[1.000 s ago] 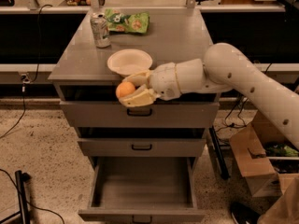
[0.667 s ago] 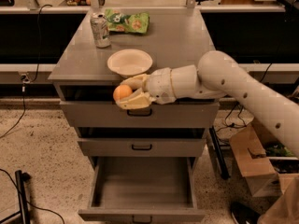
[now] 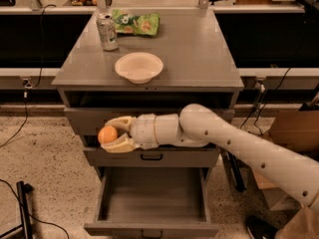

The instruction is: Place orange into bottom drawer

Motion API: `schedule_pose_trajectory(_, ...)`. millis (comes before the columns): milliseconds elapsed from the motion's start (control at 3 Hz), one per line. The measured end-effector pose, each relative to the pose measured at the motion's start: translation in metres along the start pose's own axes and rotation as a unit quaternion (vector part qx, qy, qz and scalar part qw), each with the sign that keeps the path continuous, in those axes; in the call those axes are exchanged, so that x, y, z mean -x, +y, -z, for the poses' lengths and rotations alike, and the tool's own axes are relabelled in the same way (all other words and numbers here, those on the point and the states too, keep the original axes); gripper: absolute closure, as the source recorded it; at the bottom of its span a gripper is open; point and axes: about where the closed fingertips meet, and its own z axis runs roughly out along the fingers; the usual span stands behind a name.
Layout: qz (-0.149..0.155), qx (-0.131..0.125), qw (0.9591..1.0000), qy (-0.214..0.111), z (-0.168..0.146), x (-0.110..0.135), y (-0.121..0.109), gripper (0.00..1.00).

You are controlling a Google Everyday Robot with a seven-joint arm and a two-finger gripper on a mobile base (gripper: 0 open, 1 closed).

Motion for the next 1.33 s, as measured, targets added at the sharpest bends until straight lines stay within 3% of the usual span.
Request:
schedule_pose_trajectory(333,0.022,0.015,0.9983,-0.052,-0.017,-0.012,0.016,1.00)
schedule_pose_trajectory(667,0.022,0.020,0.9975,-0.064,-0.022,-0.024,0.022,1.00)
schedule_pose_trajectory(1000,-0.020,0.007,0.9997,-0.014,-0.023,-0.070,0.026,1.00)
schedule_pose_trajectory(1333,-0.079,-0.012,0.9953,0.056,-0.013,-0.164,0.051,1.00)
